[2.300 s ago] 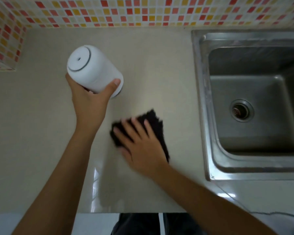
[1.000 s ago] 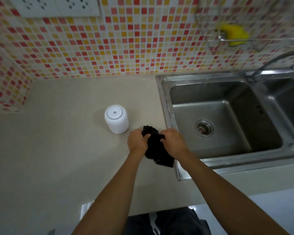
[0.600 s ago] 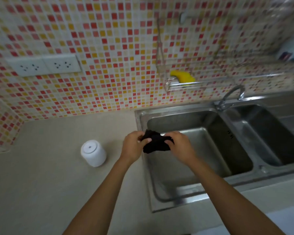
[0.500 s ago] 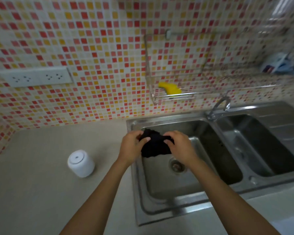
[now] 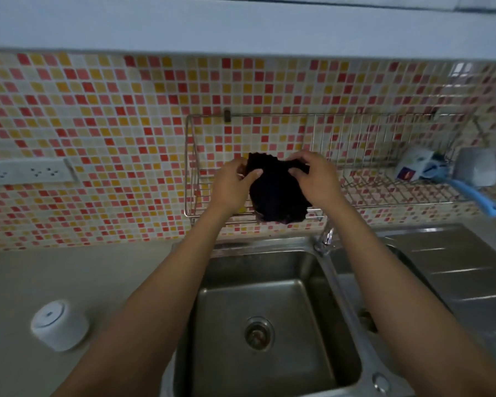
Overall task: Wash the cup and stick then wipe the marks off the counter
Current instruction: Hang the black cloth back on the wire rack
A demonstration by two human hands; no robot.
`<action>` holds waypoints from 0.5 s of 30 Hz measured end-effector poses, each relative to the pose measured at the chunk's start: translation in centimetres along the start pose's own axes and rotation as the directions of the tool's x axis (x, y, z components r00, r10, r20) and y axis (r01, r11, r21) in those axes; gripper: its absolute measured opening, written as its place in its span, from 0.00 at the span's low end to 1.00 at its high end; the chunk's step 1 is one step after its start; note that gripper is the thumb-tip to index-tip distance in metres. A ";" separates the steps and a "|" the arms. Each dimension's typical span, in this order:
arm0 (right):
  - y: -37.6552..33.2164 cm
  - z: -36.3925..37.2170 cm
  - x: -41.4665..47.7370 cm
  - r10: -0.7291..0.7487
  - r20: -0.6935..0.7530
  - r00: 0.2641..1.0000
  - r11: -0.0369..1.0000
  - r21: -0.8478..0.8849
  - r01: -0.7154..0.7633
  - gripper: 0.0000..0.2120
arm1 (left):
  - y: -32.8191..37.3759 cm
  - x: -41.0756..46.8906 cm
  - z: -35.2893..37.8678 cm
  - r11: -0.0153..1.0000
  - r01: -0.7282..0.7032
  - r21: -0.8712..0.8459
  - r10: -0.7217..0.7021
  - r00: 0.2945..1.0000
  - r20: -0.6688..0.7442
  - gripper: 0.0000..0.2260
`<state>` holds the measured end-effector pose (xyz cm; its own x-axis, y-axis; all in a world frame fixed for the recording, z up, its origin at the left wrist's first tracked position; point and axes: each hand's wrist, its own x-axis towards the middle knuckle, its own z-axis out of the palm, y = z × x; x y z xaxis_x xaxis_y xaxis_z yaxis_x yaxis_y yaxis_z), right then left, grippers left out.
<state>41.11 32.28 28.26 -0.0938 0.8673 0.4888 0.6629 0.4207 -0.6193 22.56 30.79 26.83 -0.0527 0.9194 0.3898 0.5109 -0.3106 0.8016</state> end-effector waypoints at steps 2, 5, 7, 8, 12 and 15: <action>1.6 0.8 1.8 0.041 0.046 0.998 0.999 -0.013 -0.041 0.10 | -0.8 1.9 1.1 0.995 0.073 0.065 -0.074 0.997 0.010 0.14; 4.0 2.8 3.5 0.094 0.138 0.986 0.995 -0.054 -0.087 0.10 | -2.4 3.4 2.4 0.980 0.141 0.143 -0.147 0.989 0.029 0.16; 5.1 4.0 4.0 0.110 0.183 0.977 0.992 -0.082 -0.096 0.10 | -3.4 3.7 3.1 0.973 0.181 0.141 -0.190 0.980 0.055 0.16; 5.5 4.5 4.2 0.117 0.199 0.973 0.991 -0.084 -0.102 0.10 | -3.9 3.9 3.4 0.971 0.190 0.146 -0.201 0.977 0.064 0.16; 6.6 5.9 4.3 0.121 0.266 0.956 0.991 -0.082 -0.103 0.11 | -5.4 4.3 4.2 0.949 0.170 0.266 -0.201 0.975 0.095 0.19; 7.3 6.4 4.5 0.102 0.323 0.941 0.994 -0.079 -0.081 0.11 | -5.8 4.5 4.4 0.931 0.126 0.343 -0.174 0.978 0.112 0.21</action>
<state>40.78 40.95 22.00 -0.2602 0.9450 0.1980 0.7253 0.3267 -0.6060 23.19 37.81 21.98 -0.0446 0.9805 0.1915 0.7633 -0.0902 0.6397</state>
